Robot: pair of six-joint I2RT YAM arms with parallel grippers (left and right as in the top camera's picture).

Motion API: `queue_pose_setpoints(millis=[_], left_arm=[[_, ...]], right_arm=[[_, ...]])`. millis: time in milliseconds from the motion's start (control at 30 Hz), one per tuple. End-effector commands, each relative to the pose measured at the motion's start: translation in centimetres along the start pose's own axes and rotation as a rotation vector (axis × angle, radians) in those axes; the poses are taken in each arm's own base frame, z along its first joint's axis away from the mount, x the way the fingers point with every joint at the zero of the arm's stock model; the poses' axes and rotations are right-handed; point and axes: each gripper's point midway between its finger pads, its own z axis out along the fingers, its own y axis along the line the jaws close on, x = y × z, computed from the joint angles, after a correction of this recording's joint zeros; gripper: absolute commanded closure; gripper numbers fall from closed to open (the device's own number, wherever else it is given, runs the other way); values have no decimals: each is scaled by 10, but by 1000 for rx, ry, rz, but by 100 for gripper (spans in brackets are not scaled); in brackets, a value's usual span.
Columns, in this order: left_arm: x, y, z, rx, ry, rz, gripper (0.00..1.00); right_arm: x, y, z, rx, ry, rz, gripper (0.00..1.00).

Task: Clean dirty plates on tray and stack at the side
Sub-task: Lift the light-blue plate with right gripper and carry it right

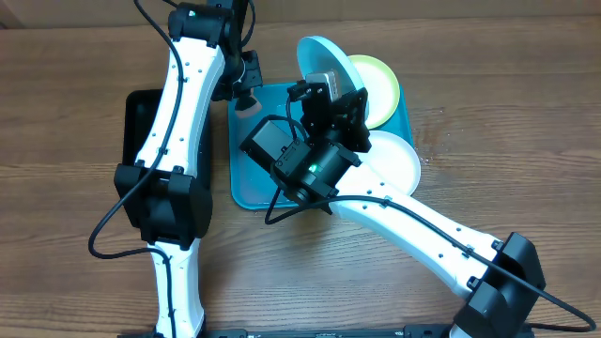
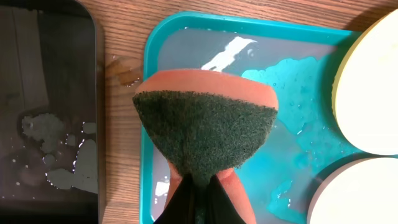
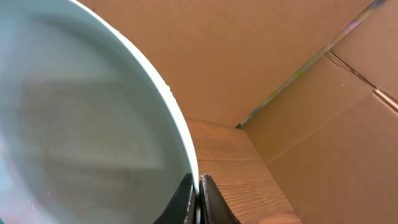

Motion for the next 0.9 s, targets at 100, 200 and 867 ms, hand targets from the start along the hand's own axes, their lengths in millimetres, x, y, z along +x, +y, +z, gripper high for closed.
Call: queue_pose_setpoints(millis=[100, 200, 867], left_arm=[[1, -2, 0, 9, 6, -12, 96], [2, -2, 0, 8, 8, -12, 96], [5, -8, 1, 9, 11, 1, 96]], right_arm=[[11, 21, -3, -150, 91, 51, 96], [31, 46, -3, -302, 221, 72, 96], [128, -9, 154, -824, 934, 593, 96]])
